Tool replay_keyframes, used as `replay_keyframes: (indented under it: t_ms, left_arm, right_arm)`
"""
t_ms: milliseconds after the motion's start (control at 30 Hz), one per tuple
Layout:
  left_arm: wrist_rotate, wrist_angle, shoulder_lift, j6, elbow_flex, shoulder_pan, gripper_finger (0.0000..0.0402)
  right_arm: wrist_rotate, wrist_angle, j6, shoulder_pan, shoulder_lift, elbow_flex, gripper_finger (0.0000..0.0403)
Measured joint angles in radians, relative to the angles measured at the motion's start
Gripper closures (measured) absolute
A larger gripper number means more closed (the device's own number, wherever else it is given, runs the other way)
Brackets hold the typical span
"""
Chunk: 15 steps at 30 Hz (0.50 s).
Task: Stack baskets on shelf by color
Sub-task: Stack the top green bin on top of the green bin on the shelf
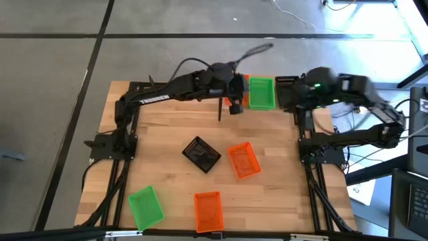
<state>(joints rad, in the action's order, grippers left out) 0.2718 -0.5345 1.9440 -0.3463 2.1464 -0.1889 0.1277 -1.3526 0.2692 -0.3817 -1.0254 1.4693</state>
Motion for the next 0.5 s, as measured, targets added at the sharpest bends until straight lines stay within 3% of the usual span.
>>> replay_keyframes:
  t_ms: [200,500]
  left_arm:
    - [0.079,-0.105,-0.074,0.071,0.0,0.0,0.0337]
    - [0.1,-0.202,-0.136,0.133,-0.001,0.006,0.0337]
  right_arm:
    - [0.081,0.229,0.023,0.001,-0.024,-0.234,0.0321]
    - [0.068,0.483,0.003,0.001,-0.054,-0.456,0.0321]
